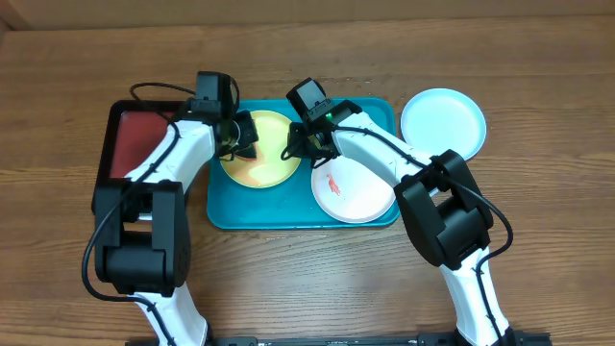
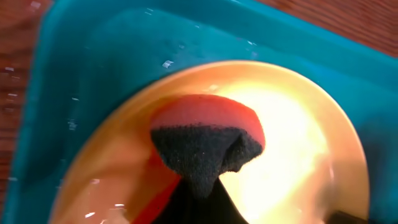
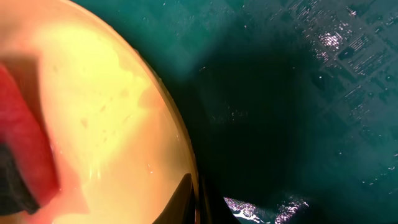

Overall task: Clean dirty plates on tray and stack at the side
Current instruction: 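Scrub the yellow plate with the sponge while the right gripper holds it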

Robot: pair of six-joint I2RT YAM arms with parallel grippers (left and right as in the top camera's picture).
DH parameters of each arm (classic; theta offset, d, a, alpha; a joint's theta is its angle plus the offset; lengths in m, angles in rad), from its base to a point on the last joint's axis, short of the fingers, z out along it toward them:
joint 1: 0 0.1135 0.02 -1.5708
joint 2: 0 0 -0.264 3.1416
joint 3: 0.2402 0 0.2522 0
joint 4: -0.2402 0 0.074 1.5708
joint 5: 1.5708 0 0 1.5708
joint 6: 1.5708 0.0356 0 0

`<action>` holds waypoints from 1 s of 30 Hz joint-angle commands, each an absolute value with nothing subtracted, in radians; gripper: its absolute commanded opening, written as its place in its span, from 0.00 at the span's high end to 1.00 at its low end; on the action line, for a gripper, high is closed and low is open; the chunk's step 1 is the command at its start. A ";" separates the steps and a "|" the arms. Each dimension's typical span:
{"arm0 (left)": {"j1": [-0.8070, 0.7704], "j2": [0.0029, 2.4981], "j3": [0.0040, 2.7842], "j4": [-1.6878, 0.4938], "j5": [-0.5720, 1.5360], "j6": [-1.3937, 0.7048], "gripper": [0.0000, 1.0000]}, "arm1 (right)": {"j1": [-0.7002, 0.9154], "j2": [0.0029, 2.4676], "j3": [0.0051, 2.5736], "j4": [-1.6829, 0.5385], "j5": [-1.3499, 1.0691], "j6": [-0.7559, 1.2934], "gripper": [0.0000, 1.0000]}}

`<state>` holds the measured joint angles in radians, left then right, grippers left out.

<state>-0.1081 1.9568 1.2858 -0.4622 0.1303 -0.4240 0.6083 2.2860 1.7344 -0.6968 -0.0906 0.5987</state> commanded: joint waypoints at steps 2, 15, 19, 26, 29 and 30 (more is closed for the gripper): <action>-0.150 1.959 1.250 -0.463 0.159 -0.443 0.96 | 0.587 2.308 1.716 -0.717 -0.016 0.595 0.96; -0.120 1.945 1.301 -0.678 0.146 -0.283 0.96 | 0.587 2.308 1.716 -0.724 -0.015 0.595 0.96; -0.071 1.945 1.364 -0.755 0.047 -0.243 0.95 | 0.587 2.308 1.716 -0.725 -0.015 0.595 0.96; -0.014 1.948 1.397 -0.665 0.017 -0.279 0.96 | 0.587 2.308 1.716 -0.721 -0.015 0.595 0.96; -0.020 1.966 1.392 -0.598 0.129 -0.286 0.96 | 0.587 2.308 1.716 -0.717 -0.015 0.595 0.96; -0.023 1.971 1.391 -0.590 0.157 -0.294 0.96 | 0.587 2.308 1.716 -0.716 -0.015 0.595 0.96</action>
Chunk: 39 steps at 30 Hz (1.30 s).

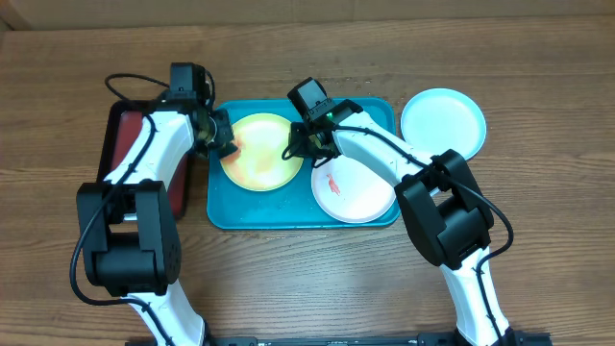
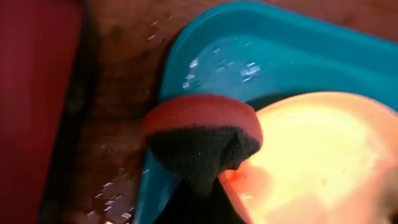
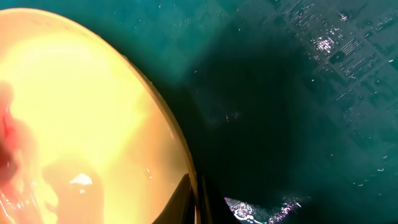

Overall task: Clean dirty plates on tray and stack at the side
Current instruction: 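Scrub the yellow plate with the sponge while the right gripper holds it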

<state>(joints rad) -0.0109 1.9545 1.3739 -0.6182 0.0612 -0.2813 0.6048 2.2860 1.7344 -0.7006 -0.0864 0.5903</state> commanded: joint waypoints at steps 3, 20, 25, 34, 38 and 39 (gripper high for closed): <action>-0.041 1.996 1.390 -0.577 0.220 -0.318 0.96 | 0.587 2.308 1.716 -0.715 -0.015 0.595 0.96; -0.046 2.145 1.414 -0.637 -0.001 -0.321 0.96 | 0.587 2.308 1.716 -0.717 -0.015 0.595 0.96; -0.029 2.107 1.510 -0.761 -0.280 -0.322 0.96 | 0.587 2.308 1.716 -0.717 -0.015 0.595 0.96; -0.046 2.093 1.658 -0.812 0.047 -0.321 0.96 | 0.587 2.308 1.716 -0.716 -0.015 0.595 0.96; -0.070 2.103 1.657 -0.809 0.270 -0.322 0.96 | 0.587 2.308 1.716 -0.714 -0.015 0.595 0.96; -0.080 2.105 1.657 -0.812 0.303 -0.322 0.96 | 0.587 2.308 1.716 -0.712 -0.015 0.595 0.96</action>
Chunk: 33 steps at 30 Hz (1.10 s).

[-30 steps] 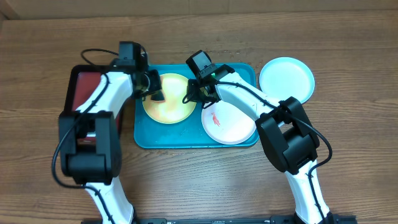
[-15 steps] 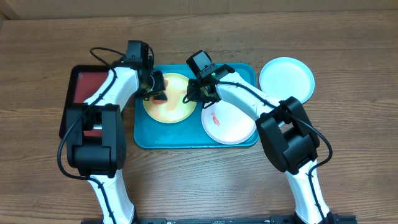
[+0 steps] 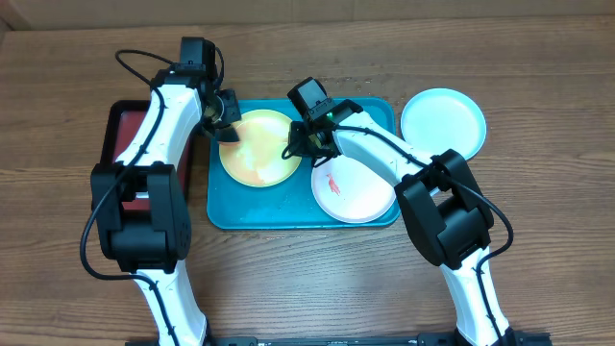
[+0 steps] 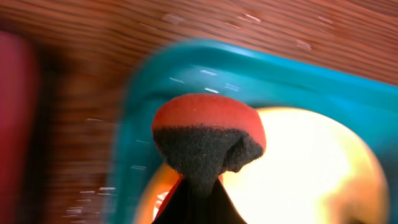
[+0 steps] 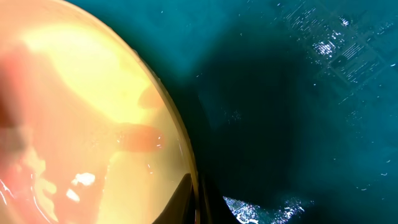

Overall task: Clean dirty plates on tray and stack at the side
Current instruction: 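Scrub the yellow plate with the sponge while the right gripper holds it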

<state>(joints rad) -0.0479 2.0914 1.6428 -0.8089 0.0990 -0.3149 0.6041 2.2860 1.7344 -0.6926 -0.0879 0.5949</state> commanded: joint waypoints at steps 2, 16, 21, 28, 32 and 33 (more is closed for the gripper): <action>-0.099 2.106 1.649 -0.813 0.334 -0.322 0.96 | 0.587 2.308 1.716 -0.709 -0.015 0.595 0.96; -0.146 2.106 1.500 -0.781 0.149 -0.356 0.96 | 0.587 2.308 1.716 -0.712 -0.015 0.595 0.96; -0.144 2.106 1.432 -0.775 -0.148 -0.355 0.96 | 0.587 2.308 1.716 -0.714 -0.015 0.595 0.96; -0.144 2.098 1.537 -0.887 -0.502 -0.356 0.96 | 0.587 2.308 1.716 -0.721 -0.015 0.595 0.96; -0.145 2.098 1.668 -0.916 -0.426 -0.355 0.96 | 0.587 2.308 1.716 -0.721 -0.015 0.595 0.96; -0.145 2.098 1.691 -0.913 -0.377 -0.354 0.96 | 0.587 2.308 1.716 -0.721 -0.015 0.595 0.96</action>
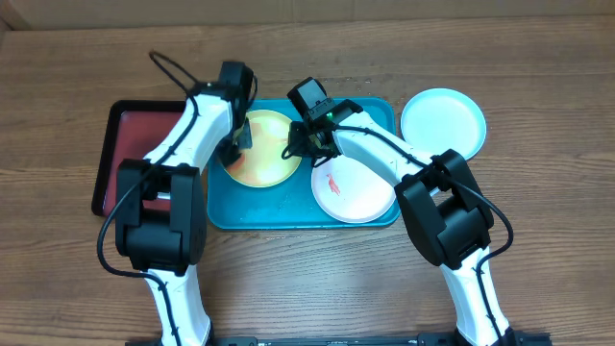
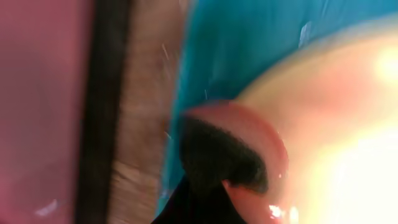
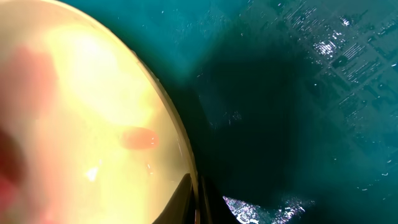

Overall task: Clean dirty plates on tray and stack at the side
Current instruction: 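Scrub the yellow plate with the sponge while the right gripper holds it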

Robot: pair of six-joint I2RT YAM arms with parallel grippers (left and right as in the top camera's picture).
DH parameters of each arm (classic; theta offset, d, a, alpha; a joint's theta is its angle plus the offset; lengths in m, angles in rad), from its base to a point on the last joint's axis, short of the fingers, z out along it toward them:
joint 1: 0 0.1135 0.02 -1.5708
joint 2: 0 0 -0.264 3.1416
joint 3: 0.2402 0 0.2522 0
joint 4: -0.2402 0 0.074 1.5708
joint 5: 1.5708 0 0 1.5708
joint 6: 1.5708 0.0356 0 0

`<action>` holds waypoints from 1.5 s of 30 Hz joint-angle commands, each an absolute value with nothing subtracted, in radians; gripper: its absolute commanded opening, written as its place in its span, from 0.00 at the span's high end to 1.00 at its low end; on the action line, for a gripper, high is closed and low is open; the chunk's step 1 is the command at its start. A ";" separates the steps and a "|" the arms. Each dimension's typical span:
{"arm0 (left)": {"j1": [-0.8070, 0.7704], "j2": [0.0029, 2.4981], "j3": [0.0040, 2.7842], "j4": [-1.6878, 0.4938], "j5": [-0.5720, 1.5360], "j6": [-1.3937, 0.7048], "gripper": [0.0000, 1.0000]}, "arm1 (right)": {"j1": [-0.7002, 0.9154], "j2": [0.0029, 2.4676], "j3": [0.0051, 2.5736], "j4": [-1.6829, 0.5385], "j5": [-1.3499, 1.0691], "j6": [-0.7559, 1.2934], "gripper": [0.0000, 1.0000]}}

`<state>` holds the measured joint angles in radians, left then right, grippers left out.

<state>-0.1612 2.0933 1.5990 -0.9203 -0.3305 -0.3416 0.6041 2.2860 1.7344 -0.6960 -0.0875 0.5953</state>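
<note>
A yellow plate [image 1: 261, 152] smeared with red lies at the left of the teal tray [image 1: 288, 213]. My left gripper [image 1: 236, 140] is shut on a red-and-black sponge [image 2: 231, 155], pressed on the plate's left edge. My right gripper [image 1: 296, 146] is shut on the yellow plate's right rim [image 3: 186, 168]. A white plate [image 1: 357, 192] with a red stain lies at the tray's right. A clean pale-blue plate [image 1: 443, 120] sits on the table right of the tray.
A dark red tray [image 1: 135, 163] lies on the wooden table left of the teal tray. Both arms reach from the near side over the teal tray.
My left gripper with the sponge moved from the plate's upper-left rim down to its left side. The right gripper keeps its hold on the rim.
The sponge was first on the yellow plate, left of its middle. Then it was off the plate's left rim by the tray's edge, then at the plate's upper-left rim, and now on its left edge. My right gripper held the plate's right rim throughout.
</note>
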 commanded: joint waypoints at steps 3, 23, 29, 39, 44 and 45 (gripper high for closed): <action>-0.145 2.098 1.720 -0.867 -0.157 -0.340 0.96 | 0.587 2.308 1.716 -0.721 -0.015 0.595 0.96; -0.147 2.251 1.641 -0.763 0.171 -0.405 0.96 | 0.587 2.308 1.716 -0.717 -0.015 0.595 0.96; -0.131 2.229 1.649 -0.875 -0.171 -0.405 0.96 | 0.587 2.308 1.716 -0.724 -0.015 0.595 0.96; -0.128 2.115 1.740 -0.971 -0.446 -0.409 0.96 | 0.587 2.308 1.716 -0.724 0.000 0.595 0.96; -0.113 2.017 1.762 -0.984 -0.448 -0.461 0.96 | 0.587 2.303 1.717 -0.723 0.000 0.595 0.96; -0.103 1.995 1.763 -0.993 -0.447 -0.476 0.96 | 0.587 2.297 1.717 -0.721 0.000 0.595 0.96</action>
<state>-0.1352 2.1094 1.7187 -0.9798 -0.3588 -0.4168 0.6041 2.2860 1.7344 -0.6994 -0.0856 0.5941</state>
